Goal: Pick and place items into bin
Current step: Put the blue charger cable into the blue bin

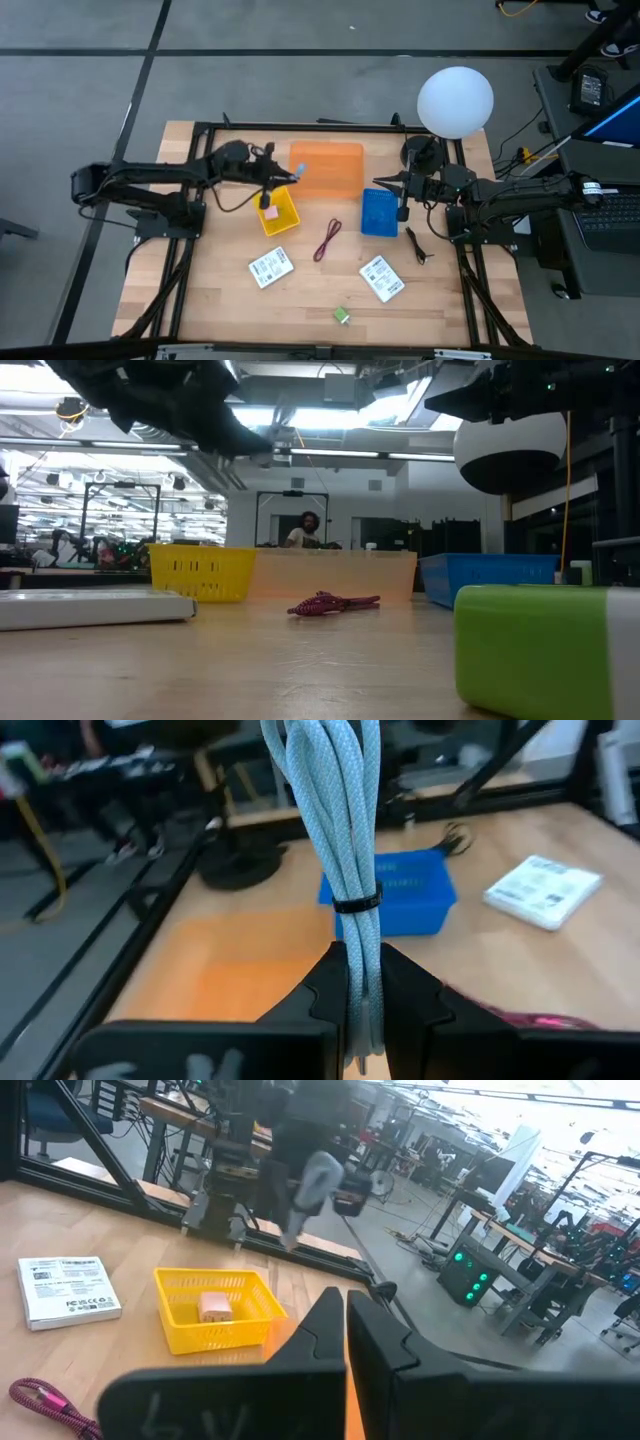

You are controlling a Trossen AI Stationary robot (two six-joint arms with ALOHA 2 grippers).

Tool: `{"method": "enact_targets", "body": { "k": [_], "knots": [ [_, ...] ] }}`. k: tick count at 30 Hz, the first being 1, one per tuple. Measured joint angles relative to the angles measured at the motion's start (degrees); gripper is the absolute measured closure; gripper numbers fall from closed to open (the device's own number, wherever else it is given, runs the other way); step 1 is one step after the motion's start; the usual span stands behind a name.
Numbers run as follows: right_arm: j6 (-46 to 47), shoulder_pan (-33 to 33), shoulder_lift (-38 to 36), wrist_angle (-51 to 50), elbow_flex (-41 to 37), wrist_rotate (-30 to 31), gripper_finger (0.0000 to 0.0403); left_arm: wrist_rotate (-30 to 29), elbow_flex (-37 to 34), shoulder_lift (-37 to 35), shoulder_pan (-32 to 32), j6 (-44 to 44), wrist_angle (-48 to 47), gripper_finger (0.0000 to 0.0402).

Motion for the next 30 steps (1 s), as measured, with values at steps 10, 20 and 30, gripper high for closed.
{"method": "enact_targets", "body": {
  "k": [10, 20, 30],
  "knots": [
    [4.8, 0.1, 0.0, -0.3, 0.0, 0.0, 0.0402, -1.4, -1.4, 2.3, -7.9, 1.6, 9.1, 0.0372],
    [18.2, 0.1, 4.5, -0.8, 0.0, -3.6, 0.0402, -3.4, -1.2, 12.1, -10.8, -0.1, 20.2, 0.0373],
    [19.2, 1.2, 16.6, 12.2, 0.0, -7.7, 0.0402, -3.4, 6.1, 20.8, -14.4, -3.0, 21.4, 0.0373]
  ]
}}
